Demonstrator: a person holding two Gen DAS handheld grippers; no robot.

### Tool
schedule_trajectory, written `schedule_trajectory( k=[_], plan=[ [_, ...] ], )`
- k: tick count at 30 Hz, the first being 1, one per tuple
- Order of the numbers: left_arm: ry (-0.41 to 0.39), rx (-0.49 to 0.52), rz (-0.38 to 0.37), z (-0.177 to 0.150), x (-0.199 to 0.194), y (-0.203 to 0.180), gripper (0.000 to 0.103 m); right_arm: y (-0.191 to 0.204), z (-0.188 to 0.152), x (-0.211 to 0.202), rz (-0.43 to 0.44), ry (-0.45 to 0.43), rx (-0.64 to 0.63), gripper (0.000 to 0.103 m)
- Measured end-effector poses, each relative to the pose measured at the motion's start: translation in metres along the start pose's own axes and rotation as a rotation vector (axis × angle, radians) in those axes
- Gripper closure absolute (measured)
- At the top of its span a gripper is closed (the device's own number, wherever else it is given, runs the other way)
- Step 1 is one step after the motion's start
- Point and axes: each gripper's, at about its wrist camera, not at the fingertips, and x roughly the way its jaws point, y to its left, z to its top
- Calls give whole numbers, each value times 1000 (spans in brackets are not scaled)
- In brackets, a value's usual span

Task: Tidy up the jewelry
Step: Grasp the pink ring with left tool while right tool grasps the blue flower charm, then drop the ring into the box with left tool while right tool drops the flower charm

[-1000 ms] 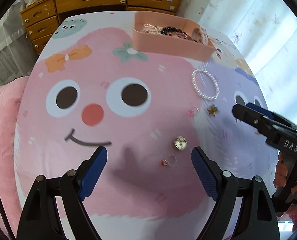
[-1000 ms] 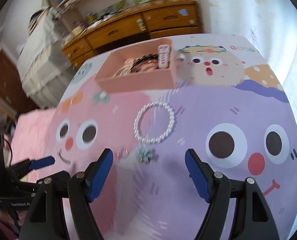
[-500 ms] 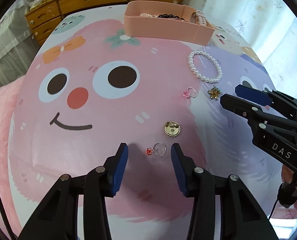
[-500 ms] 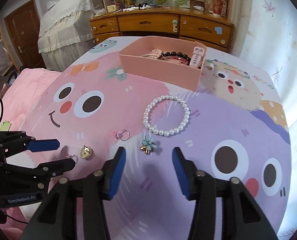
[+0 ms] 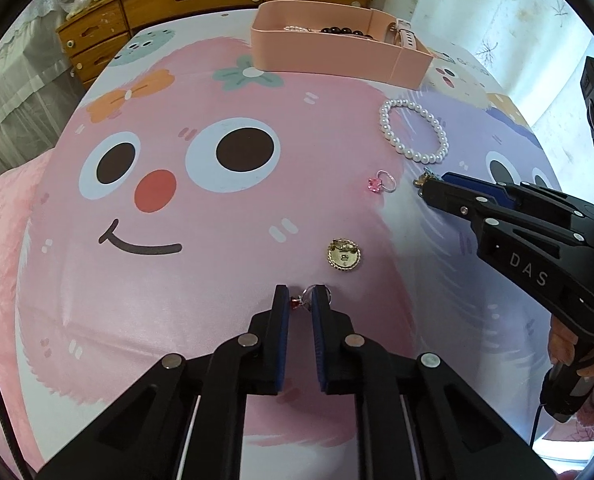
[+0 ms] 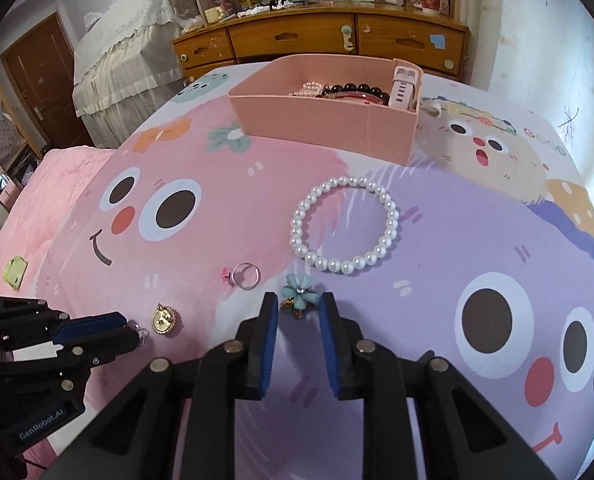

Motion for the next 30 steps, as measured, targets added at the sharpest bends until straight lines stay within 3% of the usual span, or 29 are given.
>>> schedule_trajectory(
  k=[16, 25, 30],
  plan=[
    [-25, -69, 21, 0, -14, 13, 97, 15, 7, -13, 36, -40, -50, 91],
    [-94, -52, 55, 15, -40, 34, 97, 25, 22, -24, 41, -105, -47, 91],
    [-96, -18, 35, 36, -55, 43, 97, 30, 34, -31, 29, -139, -37, 91]
  ],
)
